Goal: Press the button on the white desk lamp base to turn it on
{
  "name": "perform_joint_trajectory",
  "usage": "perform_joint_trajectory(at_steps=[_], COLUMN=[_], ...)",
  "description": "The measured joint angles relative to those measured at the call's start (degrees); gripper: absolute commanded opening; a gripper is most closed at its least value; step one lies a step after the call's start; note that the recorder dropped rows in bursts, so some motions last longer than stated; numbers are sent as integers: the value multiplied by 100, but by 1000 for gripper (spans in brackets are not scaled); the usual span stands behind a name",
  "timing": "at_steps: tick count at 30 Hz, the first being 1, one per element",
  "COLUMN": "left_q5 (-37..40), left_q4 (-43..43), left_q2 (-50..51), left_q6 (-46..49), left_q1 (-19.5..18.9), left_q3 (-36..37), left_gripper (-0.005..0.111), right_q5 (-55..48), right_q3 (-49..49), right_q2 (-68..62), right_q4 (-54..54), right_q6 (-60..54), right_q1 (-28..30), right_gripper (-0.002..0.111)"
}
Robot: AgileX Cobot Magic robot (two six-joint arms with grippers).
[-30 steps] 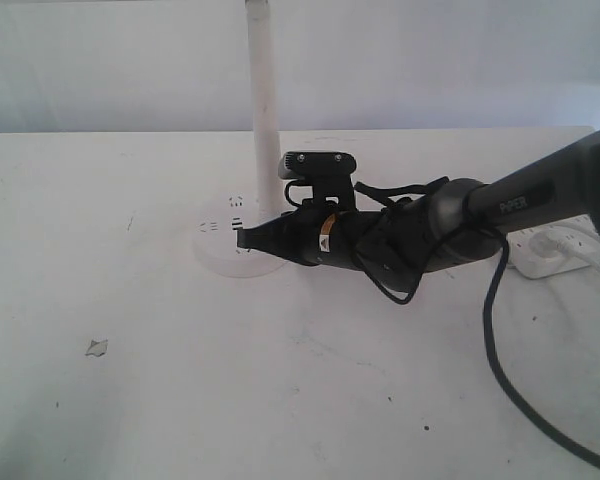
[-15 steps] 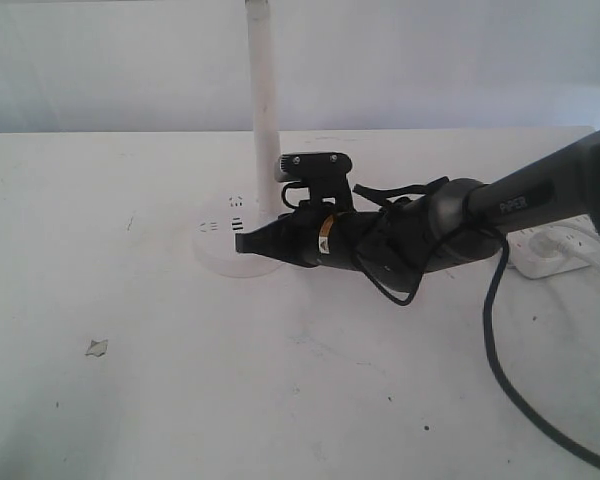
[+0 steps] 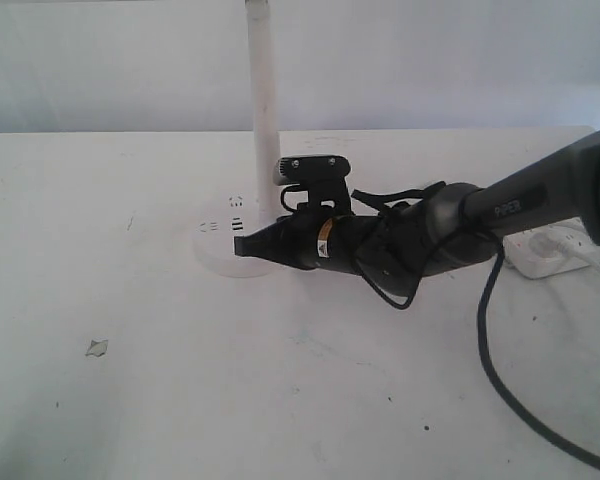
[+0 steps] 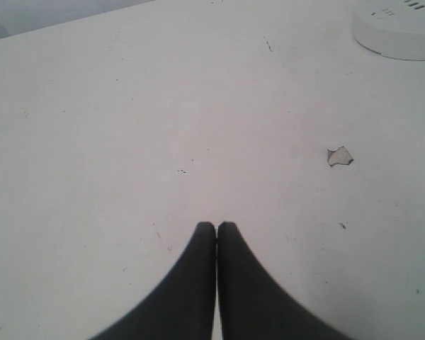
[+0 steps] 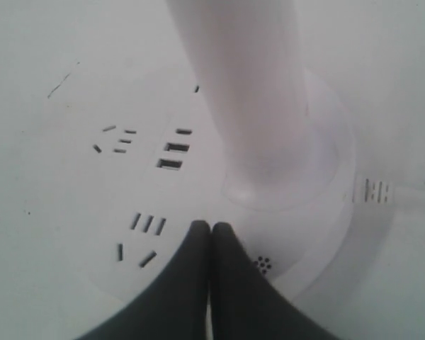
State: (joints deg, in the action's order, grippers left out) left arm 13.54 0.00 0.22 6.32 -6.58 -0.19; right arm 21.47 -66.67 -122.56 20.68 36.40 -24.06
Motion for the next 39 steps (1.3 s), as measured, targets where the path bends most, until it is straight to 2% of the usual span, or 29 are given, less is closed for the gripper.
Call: perform_joint_trajectory(at_steps=[10, 20, 30, 34, 39], left_q5=[0, 0, 0, 0, 0], left_q4=[0, 0, 0, 0, 0], left_q2=[0, 0, 0, 0, 0], left_q6=[0, 0, 0, 0, 0], left_q1=[0, 0, 0, 0, 0], left_q3=[0, 0, 0, 0, 0], left_gripper=[0, 0, 0, 0, 0], right_q5=[462, 428, 428, 466, 1000], right_q3=[-9, 190, 1912, 2731, 3943], right_q2=[-181, 838, 2495, 3125, 4012], right_q4=[-98, 668, 437, -378, -1694], right_q6=[20, 5, -1258, -2141, -3114], right_q1=[0, 0, 0, 0, 0], right_gripper=[0, 0, 0, 0, 0])
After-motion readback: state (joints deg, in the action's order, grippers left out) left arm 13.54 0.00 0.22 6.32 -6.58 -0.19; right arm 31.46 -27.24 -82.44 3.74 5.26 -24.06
